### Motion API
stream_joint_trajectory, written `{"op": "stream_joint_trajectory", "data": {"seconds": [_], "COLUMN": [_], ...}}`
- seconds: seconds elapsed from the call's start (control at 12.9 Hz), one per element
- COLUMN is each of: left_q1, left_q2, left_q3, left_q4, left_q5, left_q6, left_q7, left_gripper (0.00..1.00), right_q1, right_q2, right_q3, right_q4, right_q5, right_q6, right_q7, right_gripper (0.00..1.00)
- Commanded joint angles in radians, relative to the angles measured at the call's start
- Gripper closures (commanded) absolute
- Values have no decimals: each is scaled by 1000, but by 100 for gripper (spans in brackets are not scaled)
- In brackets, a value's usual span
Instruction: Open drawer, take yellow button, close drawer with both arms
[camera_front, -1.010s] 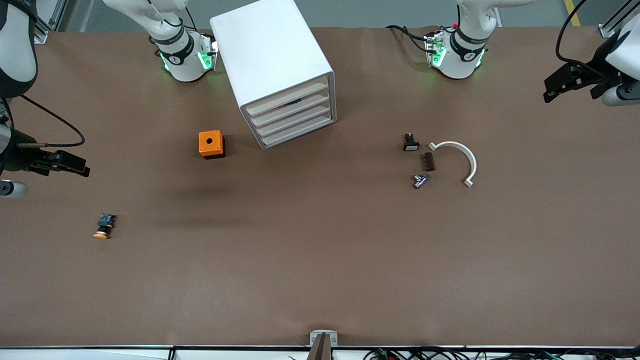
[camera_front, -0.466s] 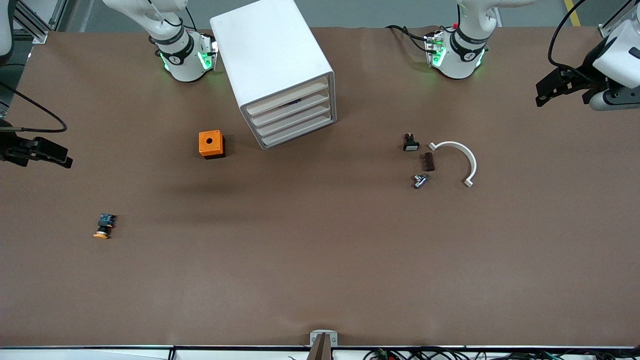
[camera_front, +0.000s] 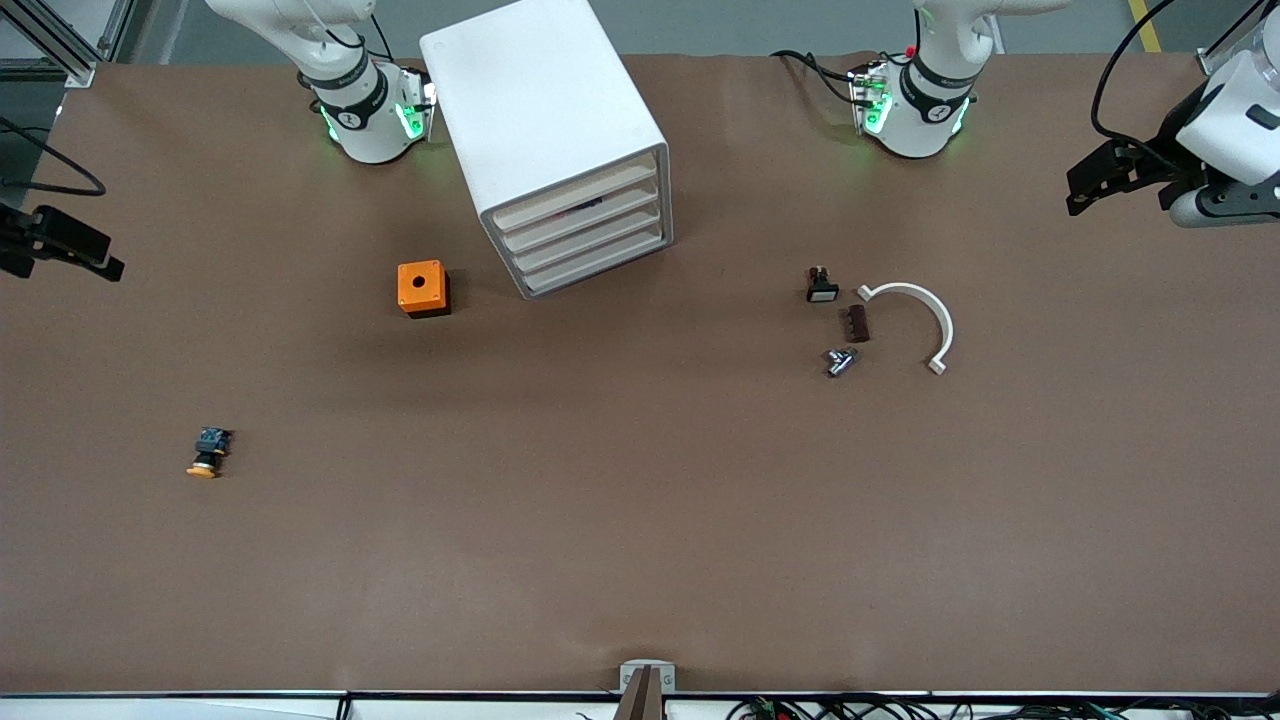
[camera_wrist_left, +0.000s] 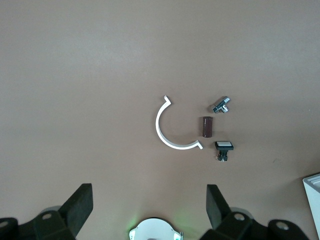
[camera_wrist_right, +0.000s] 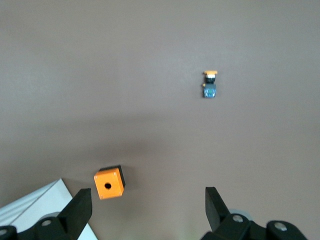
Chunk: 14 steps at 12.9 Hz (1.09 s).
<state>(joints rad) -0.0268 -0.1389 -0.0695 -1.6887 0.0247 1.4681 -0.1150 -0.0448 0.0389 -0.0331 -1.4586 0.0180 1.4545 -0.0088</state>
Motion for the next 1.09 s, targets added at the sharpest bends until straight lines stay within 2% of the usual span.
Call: {"op": "stream_joint_trajectory", "data": {"seconds": [0.0,0.47,1.01], "left_q1": [1,1,-1], "left_q2": [-24,-38,21], "left_q3": [7,2,2], "left_q4": [-22,-31,56], "left_q5": [-14,-19,-17], "left_q6": [15,27,23], "left_q7": [9,8,0], "left_gripper": [0,0,0], "right_q1": [-9,-9,-6], "right_q2": [-37,-198,-197], "right_q3": [1,2,4], "right_q4": [-54,-285,-282], "right_q5": [14,14,13], "right_q6": [-9,119,172], "right_q7": [10,10,9], "right_gripper": [0,0,0]}}
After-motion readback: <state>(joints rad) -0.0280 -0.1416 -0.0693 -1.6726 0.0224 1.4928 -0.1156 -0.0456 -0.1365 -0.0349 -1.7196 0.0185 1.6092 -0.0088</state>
